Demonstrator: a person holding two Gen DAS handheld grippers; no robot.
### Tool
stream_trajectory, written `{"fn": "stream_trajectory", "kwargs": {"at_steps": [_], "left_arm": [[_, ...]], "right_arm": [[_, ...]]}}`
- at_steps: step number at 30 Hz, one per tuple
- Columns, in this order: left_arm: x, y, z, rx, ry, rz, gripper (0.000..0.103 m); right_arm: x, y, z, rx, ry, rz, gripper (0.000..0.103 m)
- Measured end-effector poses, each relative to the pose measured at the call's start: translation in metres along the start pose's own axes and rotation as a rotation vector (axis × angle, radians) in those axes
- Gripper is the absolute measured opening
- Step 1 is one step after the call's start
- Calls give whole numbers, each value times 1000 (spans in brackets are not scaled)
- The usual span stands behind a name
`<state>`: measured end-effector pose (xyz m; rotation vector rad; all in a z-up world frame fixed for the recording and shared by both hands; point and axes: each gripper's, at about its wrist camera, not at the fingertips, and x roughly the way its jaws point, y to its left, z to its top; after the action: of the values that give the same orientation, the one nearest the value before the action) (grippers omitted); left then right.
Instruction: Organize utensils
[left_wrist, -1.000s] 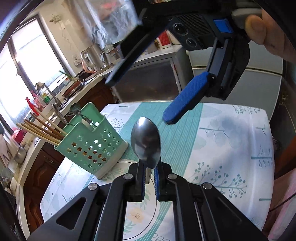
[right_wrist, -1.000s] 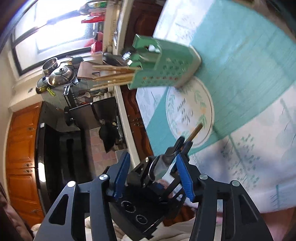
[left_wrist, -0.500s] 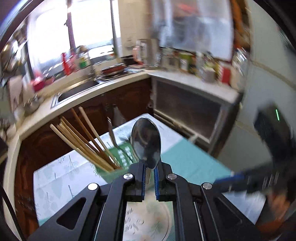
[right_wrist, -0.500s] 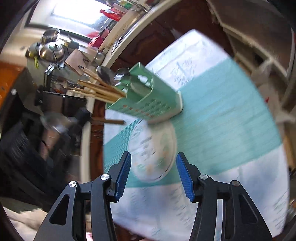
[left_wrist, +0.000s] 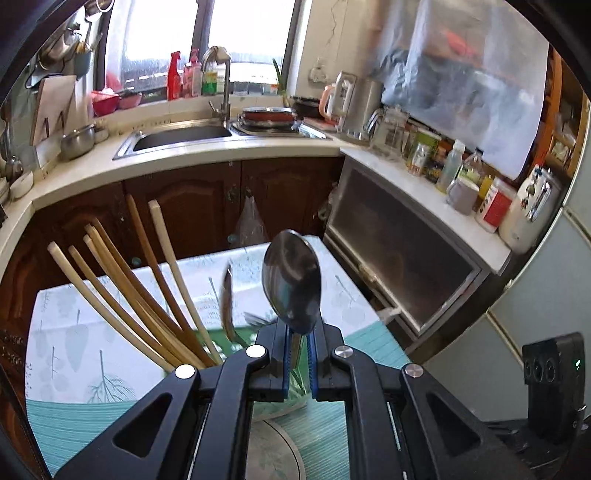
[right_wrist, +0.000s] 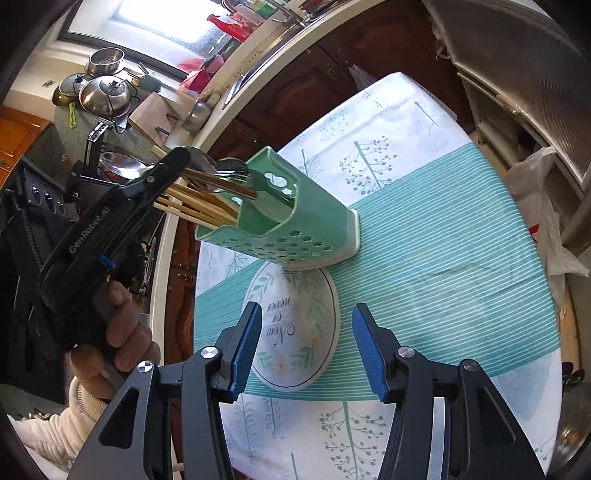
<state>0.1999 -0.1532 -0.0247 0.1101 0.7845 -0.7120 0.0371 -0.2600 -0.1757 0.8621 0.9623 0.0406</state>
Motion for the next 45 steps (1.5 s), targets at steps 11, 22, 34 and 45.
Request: {"fn": "stream_trajectory", "kwargs": {"at_steps": [11,22,34,45], "left_arm": [[25,-5,-21,-1,74,20,27],[-10,6,-27,-44,81,38,39],[-78,29,-72,-208,136,184,74],[-136,24,-96,-268,191,337,92]], "right_arm": [[14,-1,1,-19,8,-32,52],[19,22,7,-115,6,-63,52],[21,66,-11,-318,-7,-207,52],[-8,120,-55,-414,-51,-287,53]]}}
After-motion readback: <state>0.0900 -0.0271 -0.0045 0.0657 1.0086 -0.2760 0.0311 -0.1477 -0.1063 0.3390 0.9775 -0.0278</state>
